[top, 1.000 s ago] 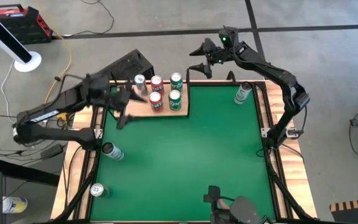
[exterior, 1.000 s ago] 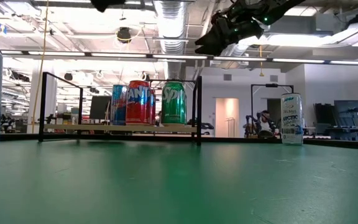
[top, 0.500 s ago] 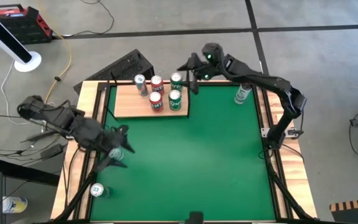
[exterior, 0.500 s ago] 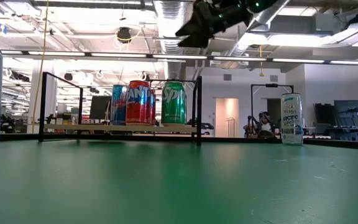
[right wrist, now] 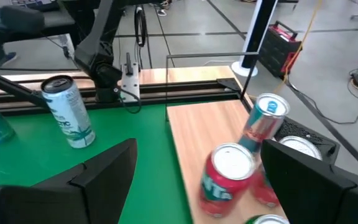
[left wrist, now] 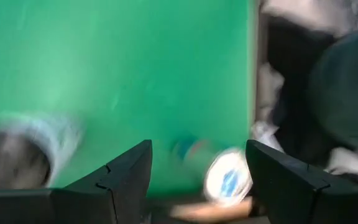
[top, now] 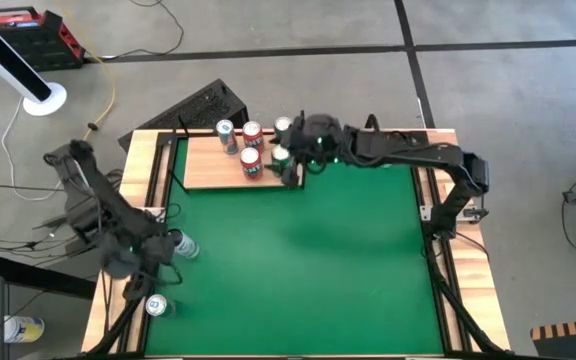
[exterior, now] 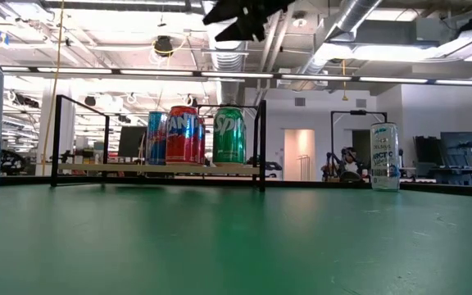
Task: Place canned beverage on shelf
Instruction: Put the blue soda can aligned with the other blue soda can on the shelf
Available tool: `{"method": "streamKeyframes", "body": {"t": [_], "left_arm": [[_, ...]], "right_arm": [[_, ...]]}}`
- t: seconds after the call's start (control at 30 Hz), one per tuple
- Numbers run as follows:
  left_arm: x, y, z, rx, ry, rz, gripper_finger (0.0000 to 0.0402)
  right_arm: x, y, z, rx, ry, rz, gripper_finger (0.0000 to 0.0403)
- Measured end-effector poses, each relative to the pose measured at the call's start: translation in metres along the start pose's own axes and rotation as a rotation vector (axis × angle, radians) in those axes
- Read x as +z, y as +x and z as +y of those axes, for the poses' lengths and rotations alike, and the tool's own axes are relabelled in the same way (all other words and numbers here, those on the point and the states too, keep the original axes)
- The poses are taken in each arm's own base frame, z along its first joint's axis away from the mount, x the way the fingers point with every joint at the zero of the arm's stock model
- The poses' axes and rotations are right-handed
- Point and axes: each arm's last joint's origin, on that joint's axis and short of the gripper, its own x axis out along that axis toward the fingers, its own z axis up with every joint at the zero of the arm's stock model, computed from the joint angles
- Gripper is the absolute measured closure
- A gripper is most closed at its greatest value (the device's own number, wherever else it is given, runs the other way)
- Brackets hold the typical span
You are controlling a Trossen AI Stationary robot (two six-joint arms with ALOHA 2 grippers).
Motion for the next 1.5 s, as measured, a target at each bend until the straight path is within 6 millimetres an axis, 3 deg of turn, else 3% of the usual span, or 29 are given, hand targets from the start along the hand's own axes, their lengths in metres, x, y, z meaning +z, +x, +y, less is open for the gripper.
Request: {"method": "streamKeyframes", "body": {"t": [0.2,0.43,0.67,0.97,1.5], "left_arm": [[-0.02,0.012,-0.019,0.001,0.045,0.12,0.0159],[-0.031,0.033,-0.044,-0.002,0.198,0.13,0.0152],[-0.032,0.052,-0.05,0.088,0.265,0.121,0.0117],[-0.033,0.063,-0.056,0.1,0.218,0.149,0.0055],[-0.038,0.092,-0.063,0.175,0.242,0.211,0.0051]], "right_arm": [[0.002,-0.001,0.029,-0.06,-0.009,0.0,0.0037],[0.005,-0.003,0.044,-0.069,0.01,-0.033,0.0037],[0.007,-0.003,0.043,-0.071,0.026,-0.048,0.0037],[0.006,-0.003,0.042,-0.072,0.022,-0.046,0.0037],[0.004,0.0,0.048,-0.054,-0.004,-0.031,0.0037]]}}
